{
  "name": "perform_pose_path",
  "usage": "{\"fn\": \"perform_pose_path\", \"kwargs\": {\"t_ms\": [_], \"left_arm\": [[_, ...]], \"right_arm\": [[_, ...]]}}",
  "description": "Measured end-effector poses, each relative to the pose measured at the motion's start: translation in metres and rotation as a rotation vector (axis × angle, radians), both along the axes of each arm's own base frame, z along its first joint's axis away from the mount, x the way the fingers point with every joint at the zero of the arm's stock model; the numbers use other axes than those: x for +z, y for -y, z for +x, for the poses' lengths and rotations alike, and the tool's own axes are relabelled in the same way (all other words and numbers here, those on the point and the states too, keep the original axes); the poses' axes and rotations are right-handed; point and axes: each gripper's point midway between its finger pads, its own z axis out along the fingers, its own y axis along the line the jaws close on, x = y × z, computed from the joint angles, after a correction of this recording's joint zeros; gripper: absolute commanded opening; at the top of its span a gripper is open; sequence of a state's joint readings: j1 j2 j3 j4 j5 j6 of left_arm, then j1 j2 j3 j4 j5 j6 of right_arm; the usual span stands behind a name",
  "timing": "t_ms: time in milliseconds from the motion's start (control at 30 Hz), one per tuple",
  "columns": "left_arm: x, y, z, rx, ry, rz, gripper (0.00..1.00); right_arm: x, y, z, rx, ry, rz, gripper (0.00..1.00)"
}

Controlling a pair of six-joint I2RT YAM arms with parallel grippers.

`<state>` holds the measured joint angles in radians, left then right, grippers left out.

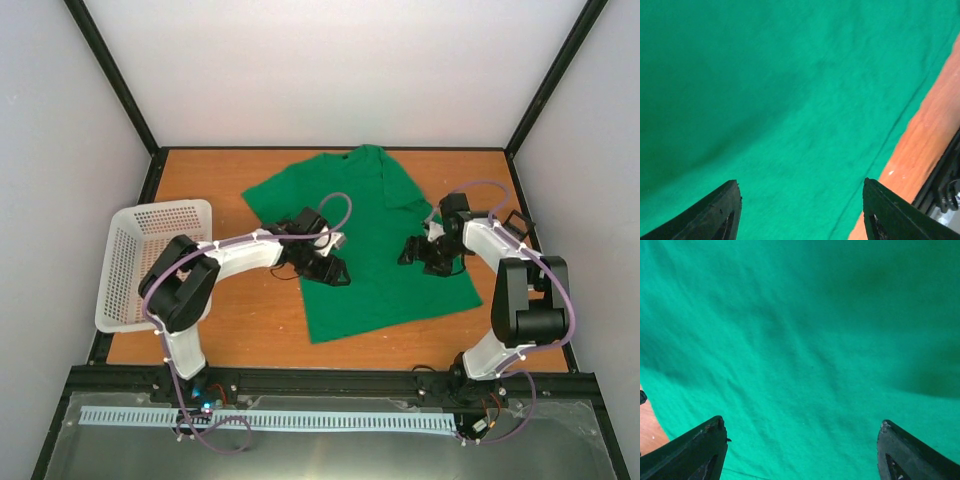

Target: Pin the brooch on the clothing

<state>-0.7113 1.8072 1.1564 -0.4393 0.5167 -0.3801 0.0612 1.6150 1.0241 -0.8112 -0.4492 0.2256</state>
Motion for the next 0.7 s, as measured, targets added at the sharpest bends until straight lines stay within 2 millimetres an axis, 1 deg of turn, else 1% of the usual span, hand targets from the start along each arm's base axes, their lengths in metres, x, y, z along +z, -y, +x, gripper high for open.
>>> {"fn": "perform_pose_path", "kwargs": {"t_ms": [133,200,267,367,467,533,567,600,700], "left_arm": [[-0.026,-0.01,-0.011,0.004,-0.031,0.048,0.67],[-0.04,-0.016,-0.015,0.009,-0.051,0.084,0.69],[-0.041,-0.016,-0.013,0.014,-0.044,0.083,0.7],[-0.043,-0.018,-0.016,0.018,-0.042,0.078,0.71],[-0.043,-0.024,-0.023,0.031,-0.04,0.067,0.74],[-0.044,-0.032,-0.032,0.049,-0.046,0.064,0.79],[-0.044,-0.036,-0.036,0.058,-0.052,0.063,0.8],[-0.045,-0.041,-0.042,0.073,-0.064,0.066,0.81],[-0.044,-0.055,-0.057,0.125,-0.1,0.069,0.85]], "right_arm": [[-0.013,0.003,-0.011,-0.022,-0.029,-0.011,0.78],[-0.021,0.003,-0.018,-0.034,-0.051,-0.012,0.77],[-0.027,0.002,-0.023,-0.044,-0.067,-0.015,0.75],[-0.035,-0.002,-0.029,-0.054,-0.084,-0.01,0.74],[-0.036,-0.013,-0.035,-0.057,-0.079,0.011,0.75],[-0.036,-0.022,-0.04,-0.047,-0.068,0.025,0.75],[-0.036,-0.032,-0.049,-0.03,-0.061,0.043,0.74],[-0.036,-0.035,-0.052,-0.026,-0.065,0.048,0.74],[-0.034,-0.059,-0.075,0.009,-0.063,0.102,0.75]]}}
